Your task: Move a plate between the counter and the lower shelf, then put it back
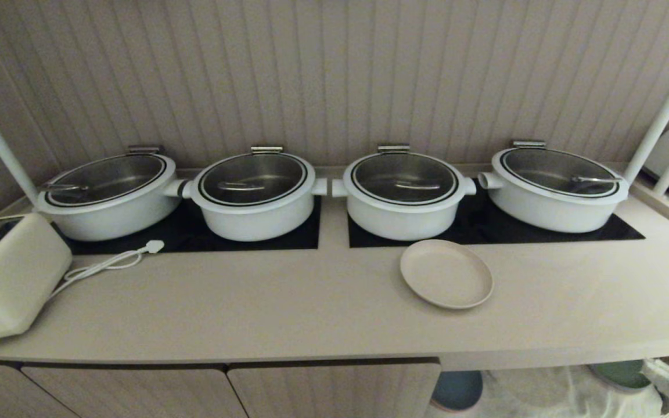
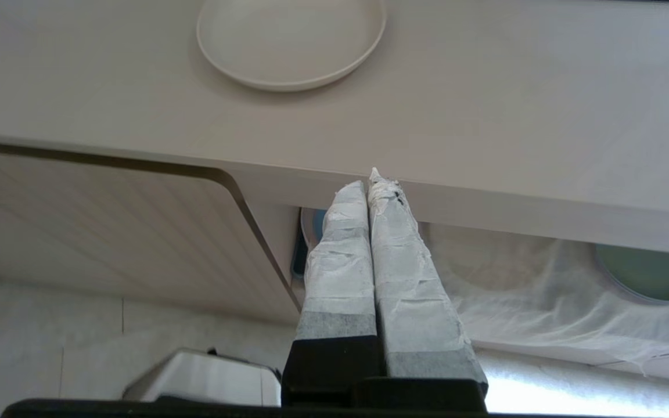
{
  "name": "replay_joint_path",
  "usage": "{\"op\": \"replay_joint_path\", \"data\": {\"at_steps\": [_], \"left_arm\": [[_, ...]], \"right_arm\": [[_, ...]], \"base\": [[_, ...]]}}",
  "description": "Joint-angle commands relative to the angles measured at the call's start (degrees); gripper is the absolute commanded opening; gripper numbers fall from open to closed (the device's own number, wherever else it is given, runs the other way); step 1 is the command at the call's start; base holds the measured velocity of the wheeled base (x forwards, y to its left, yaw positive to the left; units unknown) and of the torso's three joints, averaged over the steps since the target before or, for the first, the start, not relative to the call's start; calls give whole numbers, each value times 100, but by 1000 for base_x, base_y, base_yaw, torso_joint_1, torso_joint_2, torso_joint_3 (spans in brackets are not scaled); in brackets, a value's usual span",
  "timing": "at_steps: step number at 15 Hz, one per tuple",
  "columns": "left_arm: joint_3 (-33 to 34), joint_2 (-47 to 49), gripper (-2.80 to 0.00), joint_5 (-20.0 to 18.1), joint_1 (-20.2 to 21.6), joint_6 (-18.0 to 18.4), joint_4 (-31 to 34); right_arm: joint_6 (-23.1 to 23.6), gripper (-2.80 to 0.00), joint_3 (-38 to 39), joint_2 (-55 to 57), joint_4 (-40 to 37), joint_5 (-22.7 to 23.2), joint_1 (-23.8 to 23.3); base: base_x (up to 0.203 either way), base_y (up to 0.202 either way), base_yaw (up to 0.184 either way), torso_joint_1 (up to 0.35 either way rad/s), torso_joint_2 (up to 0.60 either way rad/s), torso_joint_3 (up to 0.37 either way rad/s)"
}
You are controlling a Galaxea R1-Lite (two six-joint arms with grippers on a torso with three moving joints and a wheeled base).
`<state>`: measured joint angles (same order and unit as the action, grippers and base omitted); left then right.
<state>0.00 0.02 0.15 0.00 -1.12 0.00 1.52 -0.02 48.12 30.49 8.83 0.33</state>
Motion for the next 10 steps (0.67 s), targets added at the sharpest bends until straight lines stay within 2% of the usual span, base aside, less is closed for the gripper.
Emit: {"op": "replay_joint_path", "data": {"at_steps": [1,5,10], "left_arm": [[0,-2,-280,3,0,-2,0],[0,-2,-280,3,0,-2,0],[0,-2,-280,3,0,-2,0]], "right_arm": [[-64,-280,2,-1201,-492,-48,-14],[-155,-280,2,-2902,-1681,-257,50],[-233,-280,-19,-4463,-2603,-562,29]], "base": [[0,0,0,0,0,0],[0,0,0,0,0,0],[0,0,0,0,0,0]]}}
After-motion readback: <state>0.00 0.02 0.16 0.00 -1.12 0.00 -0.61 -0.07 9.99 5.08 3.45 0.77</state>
